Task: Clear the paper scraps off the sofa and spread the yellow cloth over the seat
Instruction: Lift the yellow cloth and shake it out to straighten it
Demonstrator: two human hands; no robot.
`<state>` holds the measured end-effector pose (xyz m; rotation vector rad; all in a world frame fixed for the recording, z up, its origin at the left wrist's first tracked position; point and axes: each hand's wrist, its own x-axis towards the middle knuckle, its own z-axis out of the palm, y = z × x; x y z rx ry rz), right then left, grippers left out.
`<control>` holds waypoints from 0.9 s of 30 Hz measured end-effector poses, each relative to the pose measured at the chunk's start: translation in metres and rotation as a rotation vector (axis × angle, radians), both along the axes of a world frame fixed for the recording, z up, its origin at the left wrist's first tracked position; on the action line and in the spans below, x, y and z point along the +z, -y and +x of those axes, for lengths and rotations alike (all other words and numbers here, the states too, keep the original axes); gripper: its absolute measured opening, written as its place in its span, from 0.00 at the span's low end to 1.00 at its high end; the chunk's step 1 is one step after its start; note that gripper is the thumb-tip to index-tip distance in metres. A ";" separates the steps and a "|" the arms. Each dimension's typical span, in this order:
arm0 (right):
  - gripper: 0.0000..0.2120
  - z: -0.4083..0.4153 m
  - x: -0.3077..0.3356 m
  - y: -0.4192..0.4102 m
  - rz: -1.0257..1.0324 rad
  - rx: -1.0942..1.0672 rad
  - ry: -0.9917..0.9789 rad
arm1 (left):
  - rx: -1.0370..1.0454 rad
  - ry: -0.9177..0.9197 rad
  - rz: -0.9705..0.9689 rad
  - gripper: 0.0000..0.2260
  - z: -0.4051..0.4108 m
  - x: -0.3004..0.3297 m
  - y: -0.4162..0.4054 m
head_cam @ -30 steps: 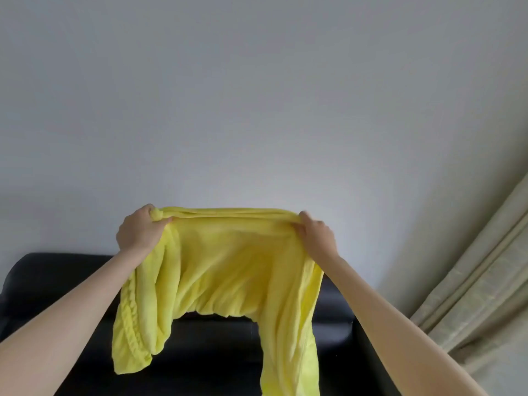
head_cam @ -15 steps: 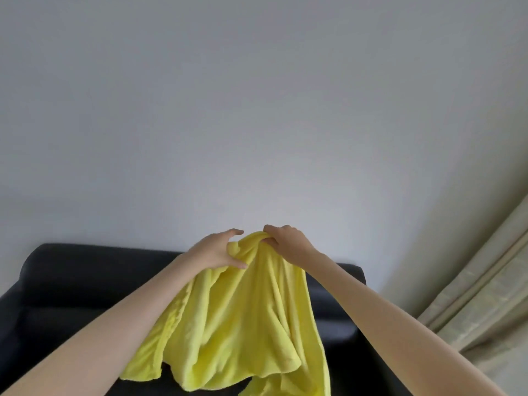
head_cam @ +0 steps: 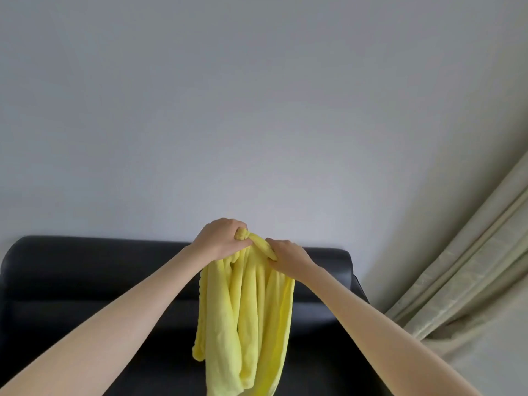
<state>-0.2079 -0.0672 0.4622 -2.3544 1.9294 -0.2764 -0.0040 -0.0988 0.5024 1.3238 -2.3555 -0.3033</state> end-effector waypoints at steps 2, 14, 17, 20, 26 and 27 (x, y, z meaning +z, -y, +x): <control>0.14 -0.001 -0.018 -0.004 0.060 -0.116 0.100 | 0.018 -0.045 -0.093 0.11 -0.002 0.008 -0.005; 0.08 -0.034 -0.063 -0.020 0.119 -0.325 0.558 | 0.463 -0.319 -0.131 0.11 0.073 0.043 0.013; 0.07 -0.052 -0.018 -0.005 -0.117 -0.356 0.725 | 0.554 -0.338 -0.100 0.16 0.102 0.024 0.021; 0.14 -0.051 0.009 0.005 -0.277 -0.402 0.812 | 0.559 -0.278 -0.112 0.15 0.108 0.003 0.020; 0.09 -0.053 -0.004 0.003 -0.029 -0.402 0.758 | 0.539 -0.257 -0.026 0.20 0.122 -0.014 0.010; 0.11 -0.056 -0.007 0.000 -0.038 -0.401 0.791 | 0.540 -0.262 -0.034 0.20 0.125 -0.014 0.010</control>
